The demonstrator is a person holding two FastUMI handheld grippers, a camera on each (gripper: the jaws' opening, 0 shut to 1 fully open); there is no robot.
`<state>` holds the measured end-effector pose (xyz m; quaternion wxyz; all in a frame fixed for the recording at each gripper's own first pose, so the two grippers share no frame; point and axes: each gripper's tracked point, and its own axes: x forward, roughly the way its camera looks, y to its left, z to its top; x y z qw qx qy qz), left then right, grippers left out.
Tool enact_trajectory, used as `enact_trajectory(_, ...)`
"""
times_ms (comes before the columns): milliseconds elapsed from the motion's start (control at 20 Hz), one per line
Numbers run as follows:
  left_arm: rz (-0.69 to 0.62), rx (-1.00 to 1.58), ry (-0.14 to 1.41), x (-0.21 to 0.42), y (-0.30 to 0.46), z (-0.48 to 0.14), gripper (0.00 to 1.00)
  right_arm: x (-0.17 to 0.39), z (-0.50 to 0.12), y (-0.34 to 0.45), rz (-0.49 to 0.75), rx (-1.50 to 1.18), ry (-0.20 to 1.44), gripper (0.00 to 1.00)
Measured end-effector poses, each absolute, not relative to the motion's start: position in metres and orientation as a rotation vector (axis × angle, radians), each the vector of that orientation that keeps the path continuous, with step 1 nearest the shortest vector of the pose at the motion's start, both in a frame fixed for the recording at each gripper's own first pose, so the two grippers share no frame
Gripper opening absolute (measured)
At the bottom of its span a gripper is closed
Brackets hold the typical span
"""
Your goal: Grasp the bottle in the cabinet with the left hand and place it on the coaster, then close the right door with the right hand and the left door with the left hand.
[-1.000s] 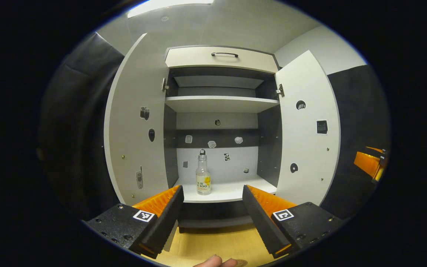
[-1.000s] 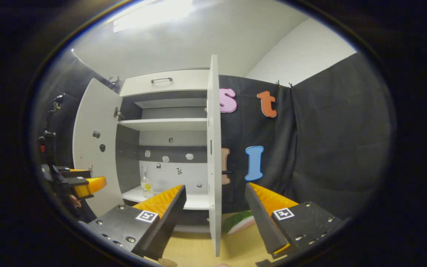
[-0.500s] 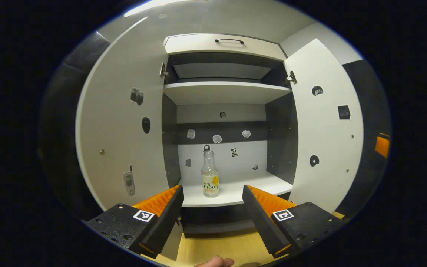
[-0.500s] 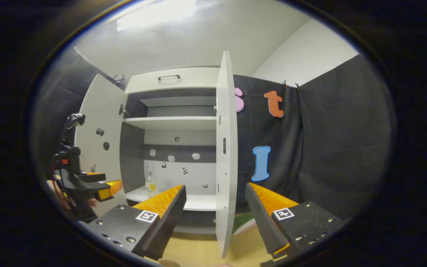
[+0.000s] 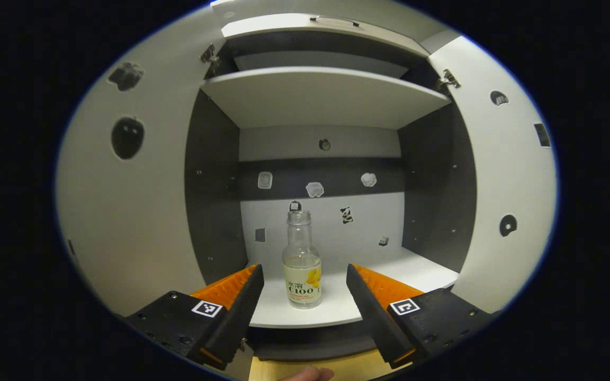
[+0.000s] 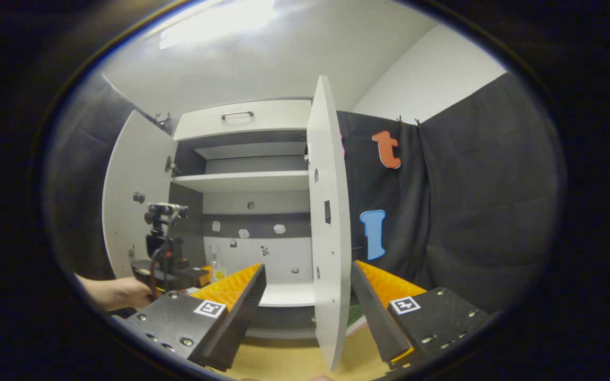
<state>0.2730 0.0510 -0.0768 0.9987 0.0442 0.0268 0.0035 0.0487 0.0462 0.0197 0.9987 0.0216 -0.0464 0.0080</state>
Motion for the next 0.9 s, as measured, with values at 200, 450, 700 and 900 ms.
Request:
enact_trajectory(200, 0.028, 0.084, 0.069, 0.316, 0.055, -0.098, 0.99, 0.048, 0.035, 0.047, 0.024, 0.084, -0.146, 0.93)
enact_trajectory(450, 0.041, 0.05, 0.08, 0.359, 0.058, -0.109, 0.99, 0.049, 0.026, 0.041, -0.006, 0.044, -0.132, 0.97)
enact_trajectory(700, 0.076, 0.083, 0.143, 0.369, 0.064, -0.113, 0.79, 0.042, 0.01, 0.039, -0.032, 0.021, -0.068, 0.97)
enact_trajectory(900, -0.006, 0.073, 0.113, 0.326, 0.046, -0.085, 0.78, 0.027, 0.005, 0.037, -0.036, 0.015, -0.053, 0.93)
